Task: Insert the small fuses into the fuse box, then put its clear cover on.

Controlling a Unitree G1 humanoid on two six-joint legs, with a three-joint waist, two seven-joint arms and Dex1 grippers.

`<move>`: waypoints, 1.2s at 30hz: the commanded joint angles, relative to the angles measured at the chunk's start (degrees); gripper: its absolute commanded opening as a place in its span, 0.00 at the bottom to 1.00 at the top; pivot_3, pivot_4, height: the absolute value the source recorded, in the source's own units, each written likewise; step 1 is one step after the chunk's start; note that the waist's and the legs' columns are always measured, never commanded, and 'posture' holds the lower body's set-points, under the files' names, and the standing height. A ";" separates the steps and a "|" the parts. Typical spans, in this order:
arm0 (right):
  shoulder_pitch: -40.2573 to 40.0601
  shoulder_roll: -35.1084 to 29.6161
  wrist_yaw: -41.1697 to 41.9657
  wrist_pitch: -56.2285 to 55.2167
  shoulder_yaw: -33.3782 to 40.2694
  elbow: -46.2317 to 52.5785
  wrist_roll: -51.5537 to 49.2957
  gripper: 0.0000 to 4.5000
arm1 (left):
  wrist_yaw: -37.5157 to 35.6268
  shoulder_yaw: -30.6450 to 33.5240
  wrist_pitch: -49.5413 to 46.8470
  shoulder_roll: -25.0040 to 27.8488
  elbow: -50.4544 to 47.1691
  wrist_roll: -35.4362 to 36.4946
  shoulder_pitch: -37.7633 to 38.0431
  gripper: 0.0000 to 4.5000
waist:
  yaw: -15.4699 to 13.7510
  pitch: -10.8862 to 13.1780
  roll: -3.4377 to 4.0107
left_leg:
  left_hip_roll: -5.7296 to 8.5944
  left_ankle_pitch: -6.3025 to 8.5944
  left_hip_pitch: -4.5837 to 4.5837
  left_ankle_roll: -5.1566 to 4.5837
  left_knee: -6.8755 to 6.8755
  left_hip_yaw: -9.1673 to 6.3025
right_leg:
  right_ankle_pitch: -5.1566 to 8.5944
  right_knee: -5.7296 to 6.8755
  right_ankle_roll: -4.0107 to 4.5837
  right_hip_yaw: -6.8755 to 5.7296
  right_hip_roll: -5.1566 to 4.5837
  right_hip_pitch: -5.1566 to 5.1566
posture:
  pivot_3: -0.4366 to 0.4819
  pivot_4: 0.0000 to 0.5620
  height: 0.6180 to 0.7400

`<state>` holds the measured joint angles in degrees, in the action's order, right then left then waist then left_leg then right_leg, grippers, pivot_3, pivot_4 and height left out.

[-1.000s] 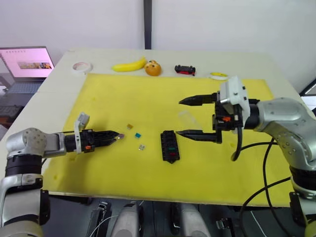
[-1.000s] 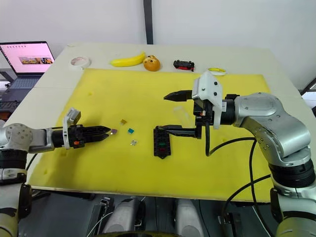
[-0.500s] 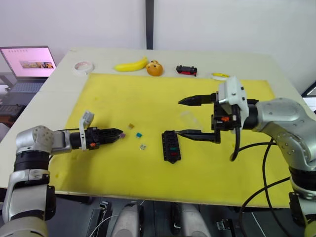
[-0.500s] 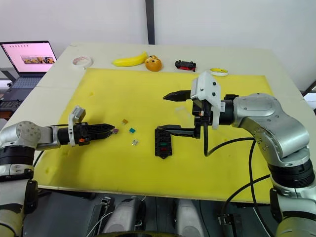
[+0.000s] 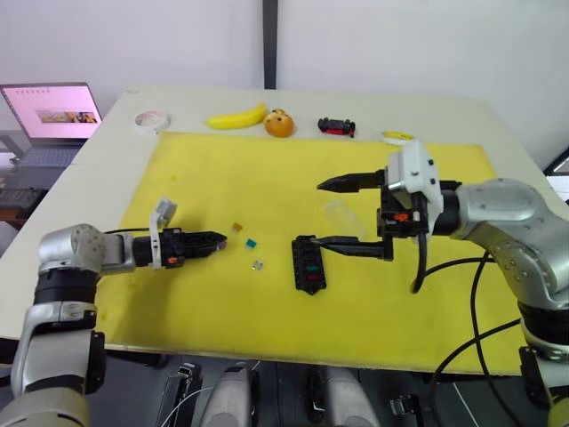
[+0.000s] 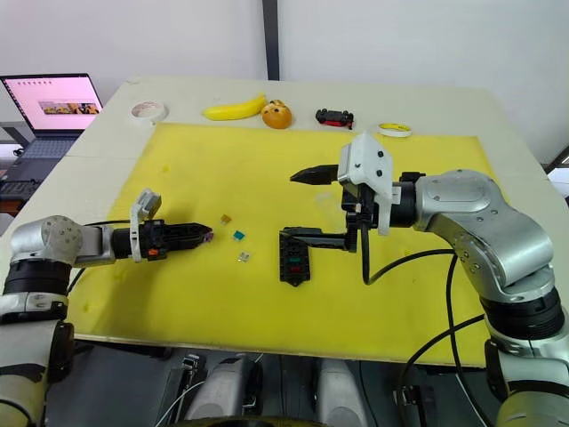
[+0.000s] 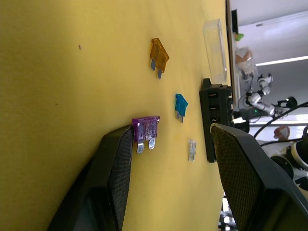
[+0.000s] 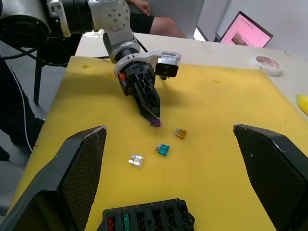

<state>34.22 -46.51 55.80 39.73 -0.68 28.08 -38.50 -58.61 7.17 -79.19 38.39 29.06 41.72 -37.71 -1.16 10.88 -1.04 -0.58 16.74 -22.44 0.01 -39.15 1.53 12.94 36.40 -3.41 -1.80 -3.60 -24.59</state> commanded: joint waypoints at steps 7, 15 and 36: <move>0.52 -0.01 -0.33 -0.83 1.12 1.59 -0.28 1.00 | -2.49 -3.44 2.08 0.38 -1.49 -1.97 0.99 0.48 | -0.27 0.00 0.00 | 0.00 0.00 0.00 0.00 0.00 0.00 | 0.00 -0.02 0.00 0.00 0.00 0.00 | 0.48 0.27 0.98; 0.76 0.11 -0.02 -1.11 0.96 1.18 -0.25 1.00 | -2.75 -3.53 3.99 0.98 -1.24 -3.44 1.92 0.48 | 0.24 0.00 0.00 | -0.02 0.01 0.00 -0.01 0.01 0.01 | 0.00 -0.04 0.00 0.00 0.00 0.00 | 0.48 0.27 0.98; 1.14 0.04 0.53 -1.66 0.36 0.72 0.04 1.00 | -4.42 -4.02 6.69 1.49 -0.30 -5.02 2.97 0.07 | 0.48 0.00 0.00 | -0.09 0.01 0.02 -0.01 0.01 0.01 | 0.00 -0.03 0.00 -0.01 0.05 -0.01 | 0.48 0.27 0.98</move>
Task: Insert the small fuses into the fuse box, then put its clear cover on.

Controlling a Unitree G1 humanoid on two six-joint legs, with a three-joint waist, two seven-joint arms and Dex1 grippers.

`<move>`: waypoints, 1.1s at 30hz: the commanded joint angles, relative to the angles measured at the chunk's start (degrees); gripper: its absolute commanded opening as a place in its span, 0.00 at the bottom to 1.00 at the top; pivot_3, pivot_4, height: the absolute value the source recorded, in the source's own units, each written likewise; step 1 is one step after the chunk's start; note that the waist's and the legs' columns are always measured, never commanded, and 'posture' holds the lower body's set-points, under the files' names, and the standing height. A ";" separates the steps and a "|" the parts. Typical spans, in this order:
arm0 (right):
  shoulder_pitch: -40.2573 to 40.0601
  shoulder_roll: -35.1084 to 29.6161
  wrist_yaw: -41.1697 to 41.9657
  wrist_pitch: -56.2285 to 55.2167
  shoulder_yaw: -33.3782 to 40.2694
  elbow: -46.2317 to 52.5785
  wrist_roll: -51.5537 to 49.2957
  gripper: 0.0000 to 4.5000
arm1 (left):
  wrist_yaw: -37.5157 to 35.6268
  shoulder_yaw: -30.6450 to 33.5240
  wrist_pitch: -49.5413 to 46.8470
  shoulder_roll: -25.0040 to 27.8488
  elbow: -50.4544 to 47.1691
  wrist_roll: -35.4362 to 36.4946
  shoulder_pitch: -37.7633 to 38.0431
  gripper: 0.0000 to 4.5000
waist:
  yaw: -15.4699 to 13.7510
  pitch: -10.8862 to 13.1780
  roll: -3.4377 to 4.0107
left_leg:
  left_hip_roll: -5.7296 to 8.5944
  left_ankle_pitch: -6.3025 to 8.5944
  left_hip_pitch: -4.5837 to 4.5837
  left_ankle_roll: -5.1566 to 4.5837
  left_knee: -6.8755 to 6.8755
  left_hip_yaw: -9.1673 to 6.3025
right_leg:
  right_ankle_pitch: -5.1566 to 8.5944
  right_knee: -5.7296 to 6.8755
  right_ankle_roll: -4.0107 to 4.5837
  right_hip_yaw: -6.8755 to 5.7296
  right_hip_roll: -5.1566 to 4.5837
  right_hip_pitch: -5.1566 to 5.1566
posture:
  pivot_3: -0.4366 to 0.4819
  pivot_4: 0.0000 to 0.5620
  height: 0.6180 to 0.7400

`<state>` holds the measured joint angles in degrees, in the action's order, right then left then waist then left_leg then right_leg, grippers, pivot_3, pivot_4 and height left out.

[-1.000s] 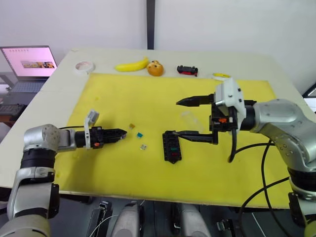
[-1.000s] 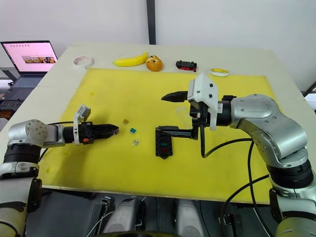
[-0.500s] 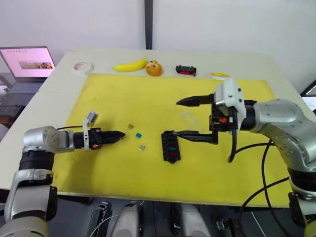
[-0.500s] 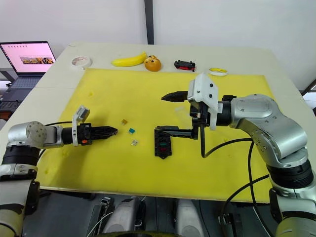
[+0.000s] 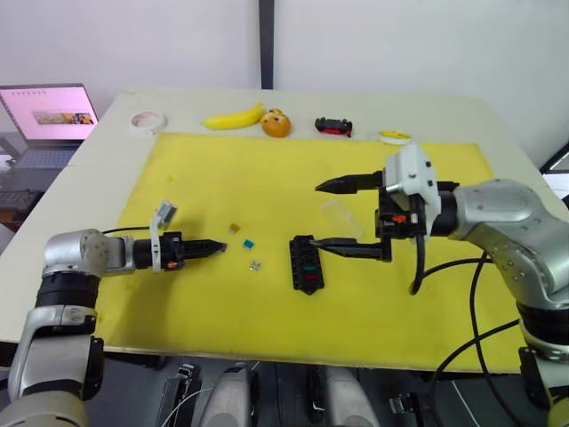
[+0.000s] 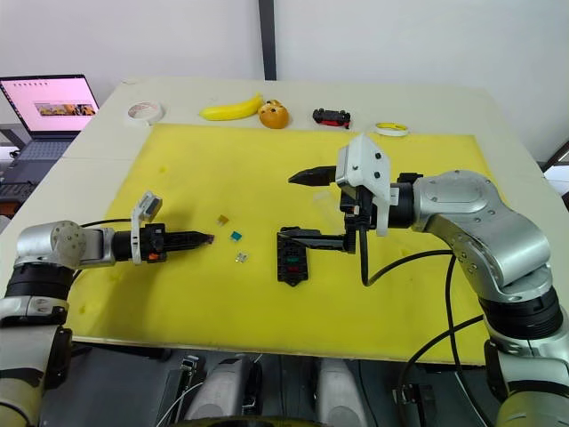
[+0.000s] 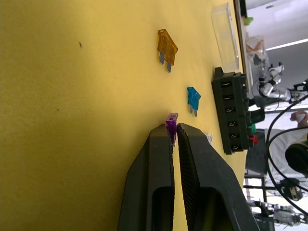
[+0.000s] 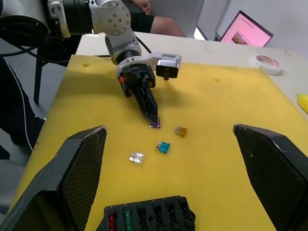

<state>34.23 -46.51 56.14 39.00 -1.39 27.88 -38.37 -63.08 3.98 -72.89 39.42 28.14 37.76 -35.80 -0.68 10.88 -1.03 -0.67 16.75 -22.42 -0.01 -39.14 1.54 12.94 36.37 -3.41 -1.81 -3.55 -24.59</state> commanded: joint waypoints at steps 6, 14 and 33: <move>1.36 0.12 0.28 -1.08 0.92 0.78 -0.01 1.00 | 0.09 -0.64 1.19 0.60 0.71 -1.58 1.59 0.03 | 0.01 0.00 0.00 | 0.00 0.00 0.00 0.00 0.00 0.00 | 0.00 0.00 0.00 0.00 0.00 0.00 | 0.48 0.27 0.98; 1.69 0.14 0.56 -1.02 0.75 0.35 -0.02 1.00 | -1.97 -0.01 4.06 1.58 -2.70 -0.87 3.81 0.03 | 0.11 -0.01 0.02 | -0.04 0.00 0.01 0.00 0.01 0.01 | 0.00 0.00 0.00 0.00 -0.03 0.00 | 0.48 0.27 0.98; 10.38 26.92 -29.49 14.89 7.88 -5.84 -29.37 1.00 | 2.82 16.11 9.77 2.33 -36.26 20.49 -8.52 0.03 | 0.30 0.04 -0.01 | -0.15 -0.01 -0.16 0.04 0.04 0.02 | -0.04 -0.07 0.06 0.02 -0.12 -0.17 | 0.48 0.27 0.98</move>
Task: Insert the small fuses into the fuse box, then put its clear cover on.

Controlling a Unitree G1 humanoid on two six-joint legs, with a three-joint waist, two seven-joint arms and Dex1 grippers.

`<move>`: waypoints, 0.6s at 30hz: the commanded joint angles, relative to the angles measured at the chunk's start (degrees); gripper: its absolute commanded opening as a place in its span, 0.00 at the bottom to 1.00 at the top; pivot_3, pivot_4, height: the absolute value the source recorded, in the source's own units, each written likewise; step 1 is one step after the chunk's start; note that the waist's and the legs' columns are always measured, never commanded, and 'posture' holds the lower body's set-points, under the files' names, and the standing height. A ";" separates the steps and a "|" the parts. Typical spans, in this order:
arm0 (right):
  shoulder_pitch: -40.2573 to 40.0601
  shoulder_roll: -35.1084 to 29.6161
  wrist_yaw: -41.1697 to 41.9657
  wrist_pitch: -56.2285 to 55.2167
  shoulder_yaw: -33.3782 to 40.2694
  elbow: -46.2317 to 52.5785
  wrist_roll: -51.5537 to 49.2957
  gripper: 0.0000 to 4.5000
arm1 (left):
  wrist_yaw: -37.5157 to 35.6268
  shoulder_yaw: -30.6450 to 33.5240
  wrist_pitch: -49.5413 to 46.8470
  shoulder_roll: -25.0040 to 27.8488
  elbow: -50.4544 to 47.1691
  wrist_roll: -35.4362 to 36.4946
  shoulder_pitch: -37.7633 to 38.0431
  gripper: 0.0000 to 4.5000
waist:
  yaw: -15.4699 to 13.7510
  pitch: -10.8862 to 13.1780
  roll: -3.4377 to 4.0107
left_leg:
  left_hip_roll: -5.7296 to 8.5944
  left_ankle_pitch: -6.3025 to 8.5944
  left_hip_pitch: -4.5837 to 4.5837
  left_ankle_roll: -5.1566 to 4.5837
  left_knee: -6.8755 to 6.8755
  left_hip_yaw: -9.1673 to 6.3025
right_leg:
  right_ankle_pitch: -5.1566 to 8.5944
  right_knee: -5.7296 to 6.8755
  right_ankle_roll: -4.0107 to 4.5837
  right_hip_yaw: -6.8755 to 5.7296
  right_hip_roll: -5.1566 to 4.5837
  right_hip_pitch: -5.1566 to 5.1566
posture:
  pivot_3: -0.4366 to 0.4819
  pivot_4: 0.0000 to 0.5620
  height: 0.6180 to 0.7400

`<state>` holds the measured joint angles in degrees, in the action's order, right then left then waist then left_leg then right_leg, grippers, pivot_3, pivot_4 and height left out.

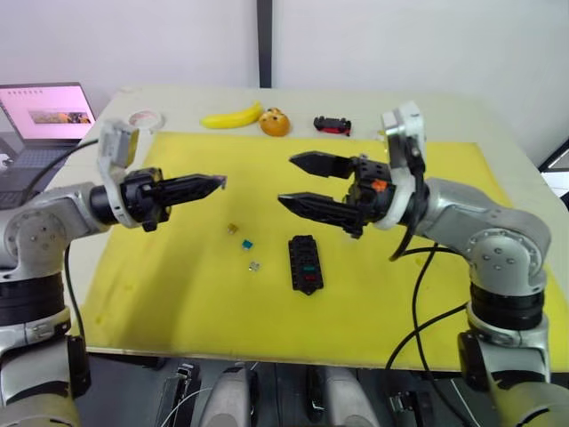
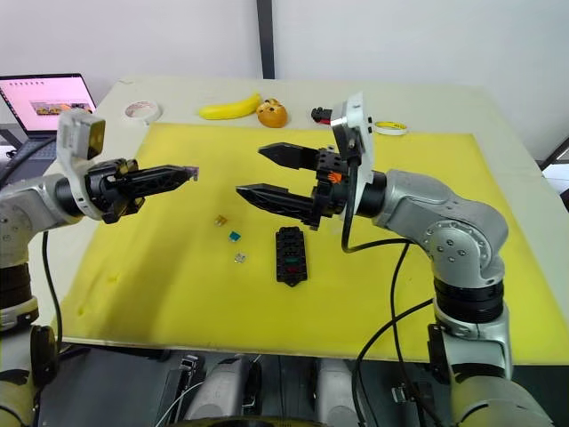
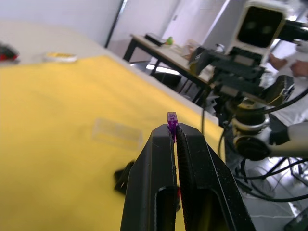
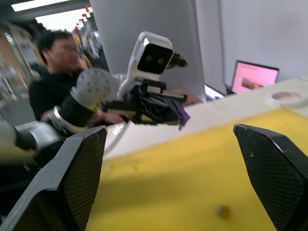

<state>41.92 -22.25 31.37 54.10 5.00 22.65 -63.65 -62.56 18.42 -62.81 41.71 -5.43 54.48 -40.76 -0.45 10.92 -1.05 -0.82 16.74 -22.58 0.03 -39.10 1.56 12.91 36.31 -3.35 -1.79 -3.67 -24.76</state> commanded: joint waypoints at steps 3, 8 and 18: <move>4.04 6.32 -8.70 -0.61 1.67 -2.44 -5.88 1.00 | 4.81 1.92 -0.29 -1.32 -2.42 6.42 -6.55 0.03 | 0.20 0.00 0.01 | 0.01 0.00 0.02 -0.01 0.02 0.02 | -0.01 0.01 -0.01 0.00 0.05 0.00 | 0.48 0.27 0.98; 3.89 9.86 -12.06 -1.14 1.26 -3.46 -7.34 1.00 | 6.34 0.59 0.52 -2.46 -3.13 7.86 -6.11 0.03 | 0.54 0.00 0.01 | 0.02 0.00 0.01 -0.02 0.02 0.03 | -0.01 0.04 -0.03 -0.01 0.18 0.00 | 0.48 0.27 0.98; 2.60 9.79 -13.99 -0.88 1.13 -1.93 -9.02 0.83 | 7.03 -0.19 0.98 -2.40 -3.58 8.99 -4.81 0.00 | 1.23 0.00 0.01 | 0.01 0.00 0.02 -0.02 0.04 0.01 | 0.00 0.06 -0.03 -0.01 0.29 -0.01 | 0.48 0.27 0.98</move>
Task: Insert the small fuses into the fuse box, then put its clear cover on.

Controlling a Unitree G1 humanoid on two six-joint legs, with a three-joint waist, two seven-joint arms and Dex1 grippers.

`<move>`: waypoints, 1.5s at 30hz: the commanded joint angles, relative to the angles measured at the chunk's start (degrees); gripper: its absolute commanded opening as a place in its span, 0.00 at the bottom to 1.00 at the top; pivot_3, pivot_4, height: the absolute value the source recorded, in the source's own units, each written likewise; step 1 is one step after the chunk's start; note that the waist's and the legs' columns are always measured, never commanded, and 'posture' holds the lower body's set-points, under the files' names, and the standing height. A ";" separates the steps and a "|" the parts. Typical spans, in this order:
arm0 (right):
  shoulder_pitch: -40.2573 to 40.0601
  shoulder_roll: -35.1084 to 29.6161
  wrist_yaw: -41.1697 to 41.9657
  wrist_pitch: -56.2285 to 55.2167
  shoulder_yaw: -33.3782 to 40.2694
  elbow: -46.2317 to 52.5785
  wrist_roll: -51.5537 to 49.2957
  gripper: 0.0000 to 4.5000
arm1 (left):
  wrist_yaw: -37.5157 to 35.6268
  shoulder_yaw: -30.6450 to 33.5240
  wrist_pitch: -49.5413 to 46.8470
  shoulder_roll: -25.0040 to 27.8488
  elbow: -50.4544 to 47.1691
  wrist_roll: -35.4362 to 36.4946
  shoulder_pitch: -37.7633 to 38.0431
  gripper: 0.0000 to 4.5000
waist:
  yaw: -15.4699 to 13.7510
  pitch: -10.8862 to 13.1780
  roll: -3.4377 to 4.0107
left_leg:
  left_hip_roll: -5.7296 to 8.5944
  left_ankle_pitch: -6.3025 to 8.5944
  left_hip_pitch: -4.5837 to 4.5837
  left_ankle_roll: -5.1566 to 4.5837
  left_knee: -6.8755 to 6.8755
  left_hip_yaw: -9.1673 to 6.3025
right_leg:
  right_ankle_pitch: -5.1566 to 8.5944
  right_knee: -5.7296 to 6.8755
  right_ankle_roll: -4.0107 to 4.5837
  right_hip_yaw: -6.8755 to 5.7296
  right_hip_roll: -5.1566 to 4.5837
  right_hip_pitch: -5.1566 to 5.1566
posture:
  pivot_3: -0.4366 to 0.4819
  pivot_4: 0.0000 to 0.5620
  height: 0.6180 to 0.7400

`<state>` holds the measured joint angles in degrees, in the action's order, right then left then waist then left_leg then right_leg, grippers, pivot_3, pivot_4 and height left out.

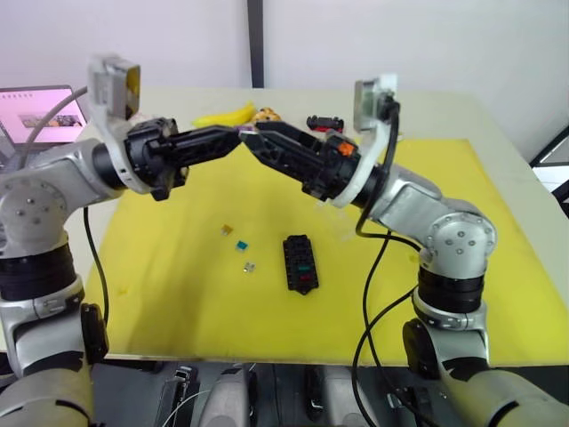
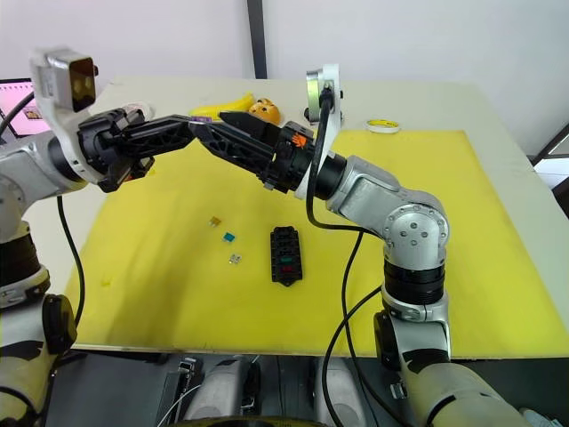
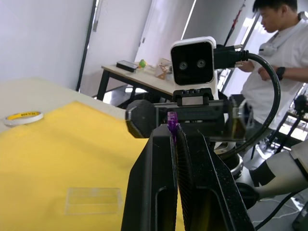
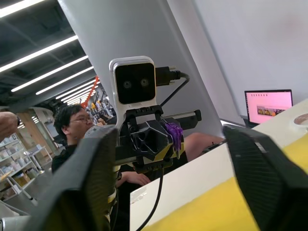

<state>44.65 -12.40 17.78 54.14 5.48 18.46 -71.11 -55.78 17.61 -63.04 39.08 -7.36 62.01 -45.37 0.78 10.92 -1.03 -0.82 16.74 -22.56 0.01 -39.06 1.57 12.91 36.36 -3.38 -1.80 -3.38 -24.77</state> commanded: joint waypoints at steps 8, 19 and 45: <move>-0.65 0.46 -0.83 -1.32 -0.02 2.74 -2.02 0.78 | 1.21 0.07 1.11 0.23 -1.56 2.47 -0.11 0.00 | -0.01 0.00 0.00 | -0.01 0.00 0.00 0.00 0.01 0.00 | 0.00 -0.01 0.00 0.01 0.02 0.00 | 0.48 0.27 0.98; -1.18 0.56 -1.14 -1.46 -0.70 3.53 -2.44 0.56 | 1.72 -0.18 1.09 0.54 -1.47 3.14 0.22 0.00 | -0.01 0.00 0.00 | -0.01 0.00 0.00 0.00 0.01 0.00 | 0.00 -0.01 0.00 0.01 0.02 0.00 | 0.48 0.27 0.98; -1.16 0.47 -1.16 -1.70 -0.62 3.34 -3.23 0.30 | 2.18 -0.32 1.24 0.82 -0.98 3.46 -0.13 0.00 | 0.00 0.00 0.00 | -0.01 0.00 0.00 0.00 0.03 0.00 | 0.01 -0.04 0.00 0.01 0.03 -0.01 | 0.48 0.27 0.98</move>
<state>43.15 -12.35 16.17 53.70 4.77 20.04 -72.84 -53.64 16.91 -62.89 39.27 -7.51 64.78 -44.66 0.78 10.92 -1.03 -0.83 16.74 -22.56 0.01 -39.03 1.57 12.92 36.33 -3.38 -1.79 -3.35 -24.78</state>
